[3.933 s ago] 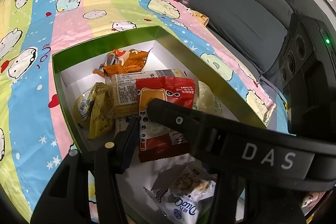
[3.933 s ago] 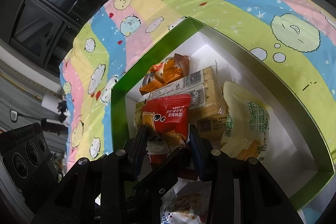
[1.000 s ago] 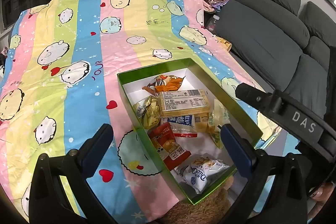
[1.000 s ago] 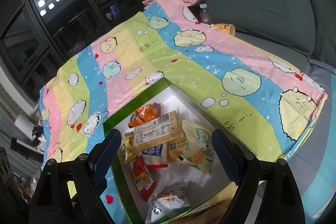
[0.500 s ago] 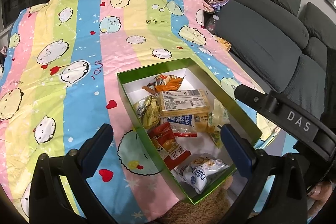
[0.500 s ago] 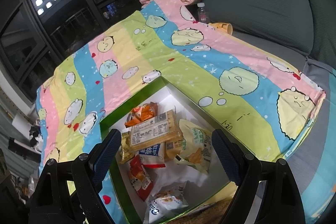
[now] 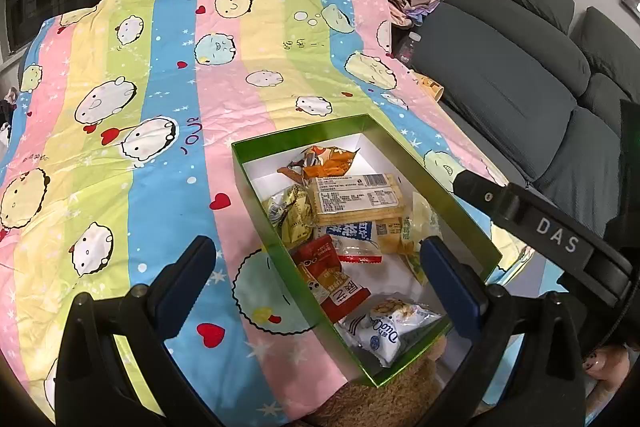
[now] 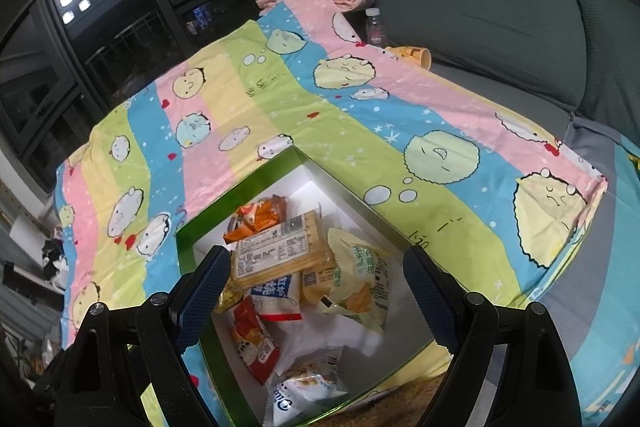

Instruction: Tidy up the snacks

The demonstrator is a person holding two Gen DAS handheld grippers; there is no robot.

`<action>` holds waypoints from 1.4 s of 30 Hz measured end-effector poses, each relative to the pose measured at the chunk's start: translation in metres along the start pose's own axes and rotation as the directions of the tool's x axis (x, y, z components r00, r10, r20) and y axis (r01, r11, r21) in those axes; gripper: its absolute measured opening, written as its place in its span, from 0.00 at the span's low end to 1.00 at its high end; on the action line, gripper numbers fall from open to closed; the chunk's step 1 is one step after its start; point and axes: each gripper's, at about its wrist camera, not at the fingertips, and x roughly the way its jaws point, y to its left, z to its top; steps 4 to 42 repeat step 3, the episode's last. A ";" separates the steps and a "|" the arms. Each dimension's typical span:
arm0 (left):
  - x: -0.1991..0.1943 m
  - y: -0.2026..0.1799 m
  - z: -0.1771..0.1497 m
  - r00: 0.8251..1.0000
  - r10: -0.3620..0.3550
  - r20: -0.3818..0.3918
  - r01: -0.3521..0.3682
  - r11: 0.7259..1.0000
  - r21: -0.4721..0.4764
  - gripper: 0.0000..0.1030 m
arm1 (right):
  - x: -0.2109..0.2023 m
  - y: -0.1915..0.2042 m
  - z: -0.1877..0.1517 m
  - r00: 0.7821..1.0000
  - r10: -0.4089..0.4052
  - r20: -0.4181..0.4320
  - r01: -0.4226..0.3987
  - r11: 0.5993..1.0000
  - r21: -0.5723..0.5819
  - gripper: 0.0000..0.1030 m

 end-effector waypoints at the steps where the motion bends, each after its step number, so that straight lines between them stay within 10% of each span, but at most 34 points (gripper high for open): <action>1: -0.001 0.001 0.000 1.000 -0.001 0.002 0.001 1.000 0.000 0.99 | 0.000 0.001 0.000 1.000 -0.004 0.000 0.004 1.000 -0.001 0.85; 42: -0.002 0.002 0.000 1.000 0.000 0.003 0.000 1.000 -0.001 0.99 | -0.002 0.002 -0.001 1.000 -0.005 0.004 0.005 1.000 -0.006 0.85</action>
